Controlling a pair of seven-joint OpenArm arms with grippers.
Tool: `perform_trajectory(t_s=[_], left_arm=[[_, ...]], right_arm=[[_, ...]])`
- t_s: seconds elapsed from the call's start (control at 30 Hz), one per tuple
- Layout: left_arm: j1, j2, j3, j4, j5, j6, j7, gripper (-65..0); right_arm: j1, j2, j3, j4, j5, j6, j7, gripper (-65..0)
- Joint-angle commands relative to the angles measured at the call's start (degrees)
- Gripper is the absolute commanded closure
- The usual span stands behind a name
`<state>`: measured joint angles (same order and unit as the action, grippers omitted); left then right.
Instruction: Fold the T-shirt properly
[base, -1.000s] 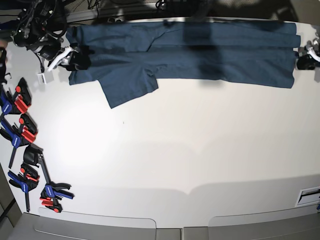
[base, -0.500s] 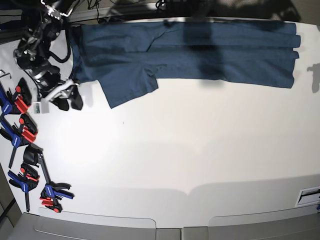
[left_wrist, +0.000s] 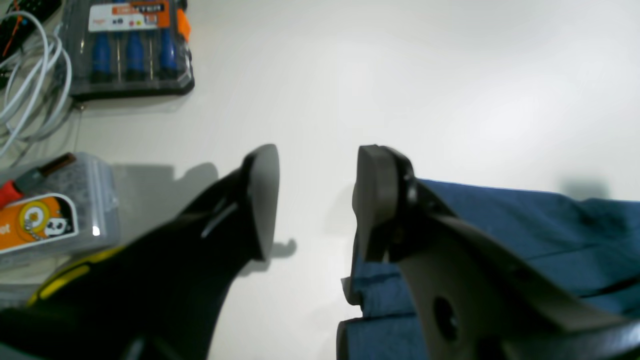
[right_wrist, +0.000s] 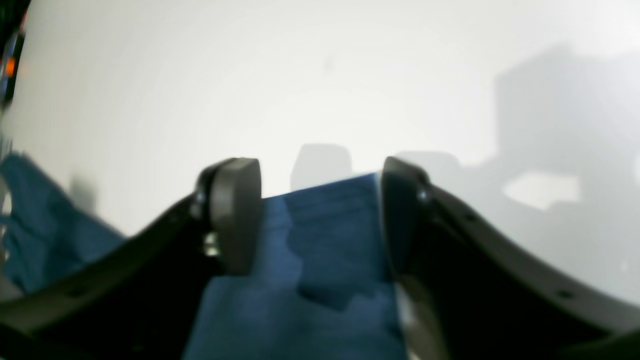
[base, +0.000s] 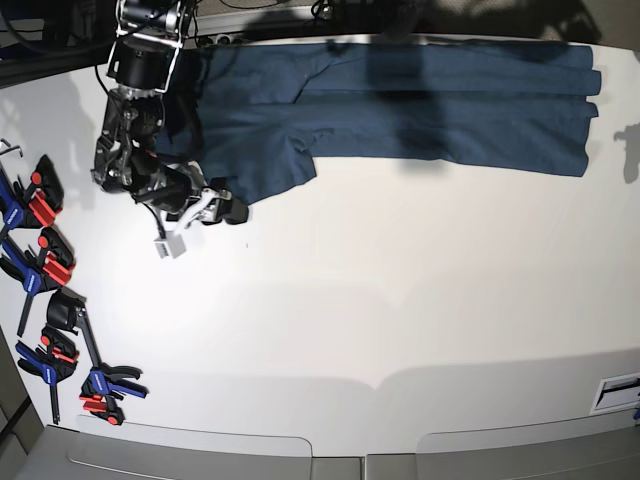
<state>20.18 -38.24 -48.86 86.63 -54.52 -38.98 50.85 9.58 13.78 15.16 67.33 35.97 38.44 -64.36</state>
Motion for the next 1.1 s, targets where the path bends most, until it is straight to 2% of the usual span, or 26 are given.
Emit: perform_trajectory(t_s=[0.0,0.07,0.1,0.23,0.37,0.53,0.67,0.9,1.07], left_arm=[[-0.15,-1.64,-0.66,0.72,-1.09,0.15,-1.62,-23.5],[-0.15,-1.64,-0.66,0.72,-1.09,0.13,-1.62,-23.5],[-0.15,-1.62,-0.66,0.72,-1.07,0.15,-1.6,-23.5],[-0.15,-1.64,-0.66,0.72,-1.07,0.15,-1.42,-23.5],[-0.15,-1.64,-0.66,0.72,-1.07,0.15,-1.2,-23.5],[-0.15,-1.64,-0.66,0.72,-1.07,0.15,-1.2,-23.5],[-0.15,-1.62,-0.66,0.72,-1.05,0.17,-1.2,-23.5],[-0.15,-1.62,-0.66,0.72,-1.07,0.17,-1.2,-23.5],[-0.15,-1.62,-0.66,0.72,-1.07,0.17,-1.2,-23.5]], right_arm=[[1.18,0.02,-0.61,0.44,0.2,0.11,-2.21,-22.5],[2.21,-0.15,-1.64,0.48,0.79,0.07,-6.03,-1.3],[2.64,-0.15,-1.86,0.52,1.88,0.07,-7.17,0.0],[2.78,-0.15,-1.09,3.19,8.79,0.09,-9.4,0.0],[0.94,-0.17,-0.76,11.23,14.45,0.17,-12.74,0.0],[-6.97,-2.03,-0.76,24.46,14.43,1.22,-12.24,0.0],[-15.96,-5.75,-0.76,32.22,17.22,1.22,-12.04,0.0],[-30.51,-12.39,-0.94,43.58,17.44,1.56,-12.04,0.0],[-34.58,-13.29,-0.92,45.59,17.11,1.56,-11.87,0.0]])
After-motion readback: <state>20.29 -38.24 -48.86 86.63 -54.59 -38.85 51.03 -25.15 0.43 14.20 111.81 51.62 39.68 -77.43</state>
